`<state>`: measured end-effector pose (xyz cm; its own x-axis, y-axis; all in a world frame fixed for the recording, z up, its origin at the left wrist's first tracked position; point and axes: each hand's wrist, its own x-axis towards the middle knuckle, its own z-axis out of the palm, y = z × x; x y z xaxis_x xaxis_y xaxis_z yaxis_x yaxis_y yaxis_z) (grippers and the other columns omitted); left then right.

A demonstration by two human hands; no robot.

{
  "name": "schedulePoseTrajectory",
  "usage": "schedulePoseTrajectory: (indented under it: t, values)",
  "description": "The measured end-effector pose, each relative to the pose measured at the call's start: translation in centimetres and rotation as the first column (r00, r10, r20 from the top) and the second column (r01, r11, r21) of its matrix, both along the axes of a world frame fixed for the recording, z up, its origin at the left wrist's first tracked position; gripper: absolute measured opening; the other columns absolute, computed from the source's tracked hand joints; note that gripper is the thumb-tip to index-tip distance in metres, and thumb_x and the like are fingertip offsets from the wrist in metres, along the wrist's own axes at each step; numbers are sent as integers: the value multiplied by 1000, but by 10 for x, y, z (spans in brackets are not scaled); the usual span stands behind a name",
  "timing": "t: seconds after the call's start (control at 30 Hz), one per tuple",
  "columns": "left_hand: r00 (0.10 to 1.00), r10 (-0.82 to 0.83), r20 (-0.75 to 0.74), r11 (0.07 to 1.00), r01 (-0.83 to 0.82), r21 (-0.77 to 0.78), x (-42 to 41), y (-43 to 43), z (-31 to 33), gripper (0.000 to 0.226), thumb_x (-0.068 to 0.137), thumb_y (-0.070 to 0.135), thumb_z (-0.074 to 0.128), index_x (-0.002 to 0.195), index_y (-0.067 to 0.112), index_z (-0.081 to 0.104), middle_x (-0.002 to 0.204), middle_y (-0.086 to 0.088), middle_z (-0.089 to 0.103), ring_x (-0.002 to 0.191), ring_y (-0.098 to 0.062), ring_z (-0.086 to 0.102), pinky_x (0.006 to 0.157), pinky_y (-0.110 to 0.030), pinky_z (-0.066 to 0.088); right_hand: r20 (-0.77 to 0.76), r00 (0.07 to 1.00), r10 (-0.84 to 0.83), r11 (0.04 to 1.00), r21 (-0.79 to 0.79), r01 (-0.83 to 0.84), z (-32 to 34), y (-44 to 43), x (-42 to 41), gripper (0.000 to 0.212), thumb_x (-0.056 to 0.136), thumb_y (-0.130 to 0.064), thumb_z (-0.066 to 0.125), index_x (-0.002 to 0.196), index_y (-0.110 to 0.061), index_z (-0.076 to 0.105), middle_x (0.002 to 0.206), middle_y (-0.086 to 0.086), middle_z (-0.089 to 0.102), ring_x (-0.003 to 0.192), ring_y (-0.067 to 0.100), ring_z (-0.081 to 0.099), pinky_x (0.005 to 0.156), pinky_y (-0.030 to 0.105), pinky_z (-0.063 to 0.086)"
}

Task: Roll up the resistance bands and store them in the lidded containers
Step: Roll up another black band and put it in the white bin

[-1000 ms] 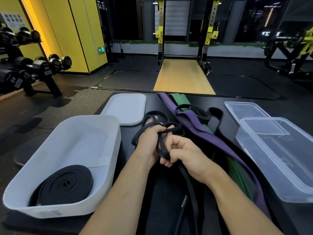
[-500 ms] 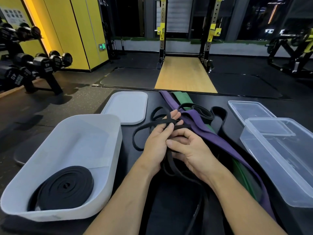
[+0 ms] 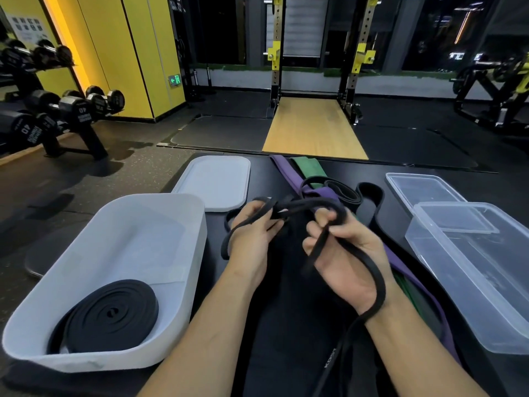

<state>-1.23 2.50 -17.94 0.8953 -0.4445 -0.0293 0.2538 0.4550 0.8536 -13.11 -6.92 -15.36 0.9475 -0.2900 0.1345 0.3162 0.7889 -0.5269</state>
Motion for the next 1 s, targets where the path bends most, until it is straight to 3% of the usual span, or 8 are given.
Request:
schedulePoseTrajectory:
  t: [0.17,0.27,0.33,0.5,0.6,0.7,0.83,1.0]
  values:
    - [967,102,233,916,-182,357,-6,-3,-2,18,88,20,82,101,26,73,90,-2,74,70,-7,68,73,-23,53,-83,991,-102,978,174,116,2,-4,3,46,29,6,86,69,-11,70,86,-1,65,74,17,62,64,28,55]
    - [894,143,424,813,-351,466,-9,0,1,38,80,23,88,107,32,64,110,10,53,86,-4,60,79,-8,43,-210,957,-202,939,235,250,8,-1,4,16,61,5,65,70,-7,72,90,4,76,93,19,73,64,22,57]
    - [904,143,403,843,-324,428,-10,3,3,45,78,18,90,114,21,62,102,-2,62,80,-9,64,72,-5,43,-218,947,-238,924,251,290,8,1,5,29,82,6,42,80,-6,69,103,7,77,111,21,72,67,19,58]
    - [988,34,150,998,-42,51,-6,8,5,37,83,19,84,98,-2,58,95,-12,75,91,-12,74,88,-29,54,-168,938,-302,911,239,336,4,-4,4,39,86,7,37,110,-3,66,126,4,72,121,23,67,73,22,61]
    - [939,-136,315,946,29,322,-10,8,5,45,91,45,74,66,9,66,85,-16,76,78,-12,66,84,-32,52,-248,856,-453,886,-226,404,-2,0,9,38,84,11,37,99,-8,66,88,4,72,88,20,68,60,21,53]
    - [914,-231,334,903,74,424,-16,7,8,50,107,42,50,73,13,73,80,-6,79,75,-16,72,76,-36,56,-143,811,-567,588,-760,277,-9,13,13,22,62,-2,53,66,-21,64,68,5,63,58,20,51,53,28,42]
    - [917,-320,240,921,242,305,-7,15,9,18,97,0,45,101,4,62,100,-16,79,84,-30,73,55,-27,49,-224,856,-465,378,-925,-36,-15,22,10,16,59,-11,53,58,-22,65,64,16,61,54,16,47,50,25,35]
    - [802,-586,115,777,516,359,-6,22,8,61,88,-23,37,132,9,64,132,-4,72,122,-17,68,99,-27,56,-472,622,-625,759,-555,341,-12,1,15,19,76,1,41,64,-11,49,61,5,47,43,14,33,39,22,21]
